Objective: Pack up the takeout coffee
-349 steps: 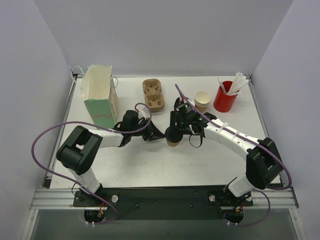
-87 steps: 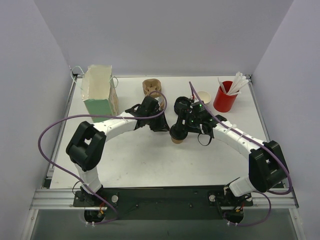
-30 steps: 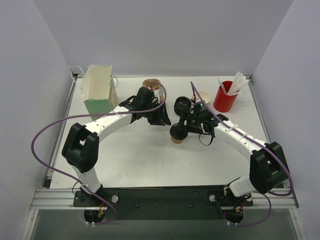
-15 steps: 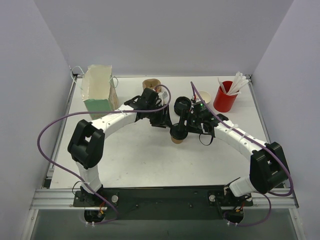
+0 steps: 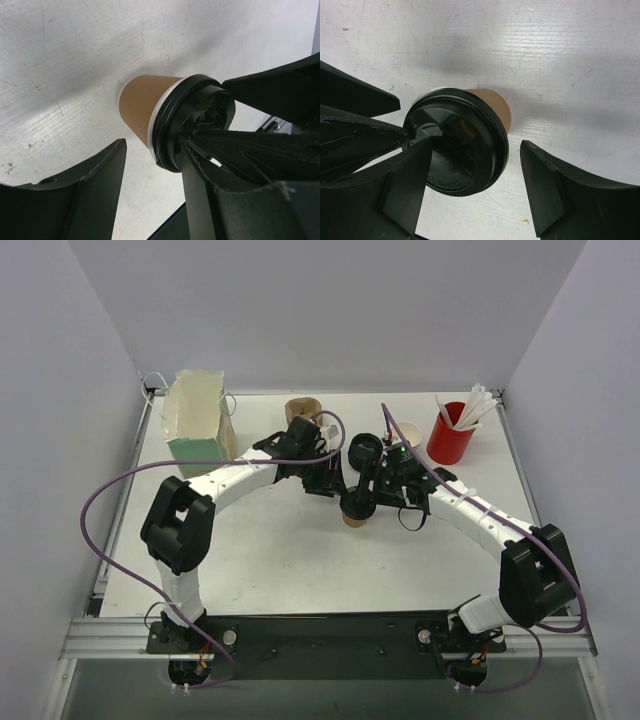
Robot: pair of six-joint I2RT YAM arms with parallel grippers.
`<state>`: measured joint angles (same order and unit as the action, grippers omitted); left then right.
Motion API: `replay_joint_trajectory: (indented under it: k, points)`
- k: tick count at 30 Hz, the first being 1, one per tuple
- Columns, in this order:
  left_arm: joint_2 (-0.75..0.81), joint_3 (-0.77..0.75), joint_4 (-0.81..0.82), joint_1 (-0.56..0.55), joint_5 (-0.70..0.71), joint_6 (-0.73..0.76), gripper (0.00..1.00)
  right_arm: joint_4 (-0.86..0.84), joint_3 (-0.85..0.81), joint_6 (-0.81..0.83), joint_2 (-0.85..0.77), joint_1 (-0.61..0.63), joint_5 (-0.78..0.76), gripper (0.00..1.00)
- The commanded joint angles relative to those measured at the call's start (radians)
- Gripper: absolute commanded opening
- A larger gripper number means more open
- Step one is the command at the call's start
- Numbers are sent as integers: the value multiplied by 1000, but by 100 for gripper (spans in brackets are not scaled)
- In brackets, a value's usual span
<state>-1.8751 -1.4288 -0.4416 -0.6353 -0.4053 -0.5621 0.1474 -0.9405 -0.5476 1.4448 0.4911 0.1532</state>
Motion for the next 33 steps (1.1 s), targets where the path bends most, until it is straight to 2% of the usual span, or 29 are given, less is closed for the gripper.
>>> replay_joint_trajectory:
  k: [1,15,33]
  points:
    - [-15,-51,14,-3,6,13,56,27,-37,-2,-38,-6,-24,66]
    - [13,-19,86,-10,45,-24,51,49,-32,-5,-72,-11,-38,66]
    - [25,10,99,-24,66,-30,47,-25,39,-63,-77,-37,0,59]
